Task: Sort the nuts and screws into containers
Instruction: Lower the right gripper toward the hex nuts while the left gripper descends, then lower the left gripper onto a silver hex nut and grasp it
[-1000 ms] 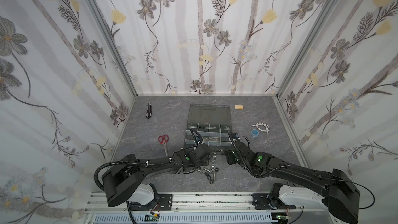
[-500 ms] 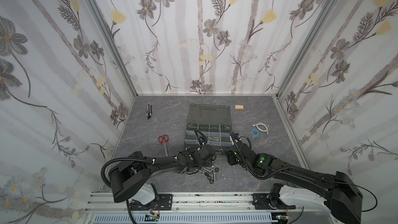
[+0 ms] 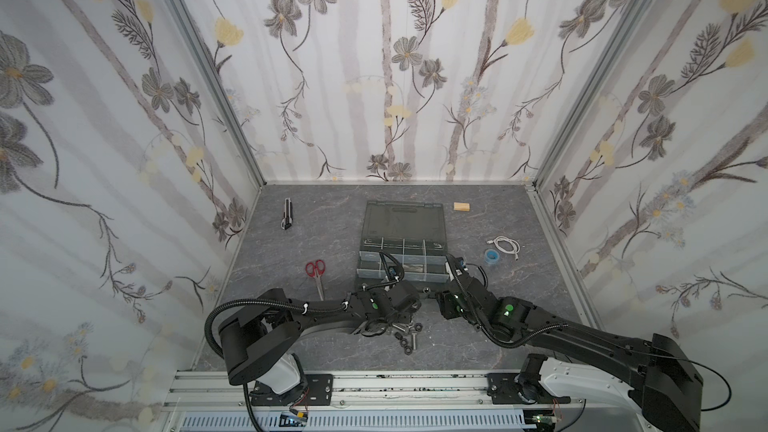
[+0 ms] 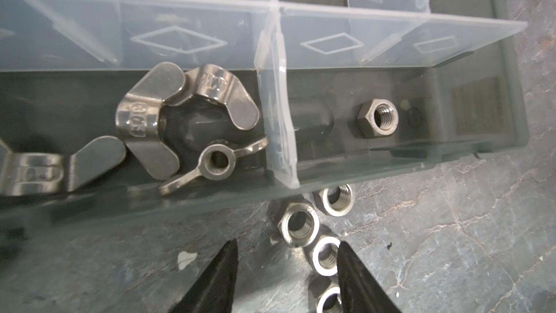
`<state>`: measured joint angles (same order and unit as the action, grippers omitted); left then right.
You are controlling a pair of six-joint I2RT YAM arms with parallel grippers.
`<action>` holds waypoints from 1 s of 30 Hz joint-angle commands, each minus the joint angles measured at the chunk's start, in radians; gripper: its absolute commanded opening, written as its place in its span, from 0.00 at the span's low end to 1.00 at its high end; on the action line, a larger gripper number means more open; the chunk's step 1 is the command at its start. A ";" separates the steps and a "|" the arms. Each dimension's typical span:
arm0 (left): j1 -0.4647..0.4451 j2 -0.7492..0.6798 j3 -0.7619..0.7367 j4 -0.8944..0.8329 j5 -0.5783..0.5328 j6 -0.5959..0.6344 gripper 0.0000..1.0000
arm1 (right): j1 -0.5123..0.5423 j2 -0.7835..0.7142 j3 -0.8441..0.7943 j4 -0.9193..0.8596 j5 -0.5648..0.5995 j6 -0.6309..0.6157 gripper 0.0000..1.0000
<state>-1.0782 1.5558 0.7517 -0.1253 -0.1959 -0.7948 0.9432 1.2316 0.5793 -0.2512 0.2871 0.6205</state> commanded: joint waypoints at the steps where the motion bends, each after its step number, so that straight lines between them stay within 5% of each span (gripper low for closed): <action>1: -0.002 0.021 0.019 0.004 -0.016 -0.006 0.55 | 0.001 -0.003 0.002 0.024 0.015 0.014 0.53; 30: -0.009 0.122 0.052 -0.022 -0.061 -0.011 0.38 | -0.001 -0.016 -0.029 0.032 0.019 0.027 0.53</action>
<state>-1.0878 1.6691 0.8021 -0.1093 -0.2478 -0.7956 0.9421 1.2171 0.5526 -0.2565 0.2874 0.6384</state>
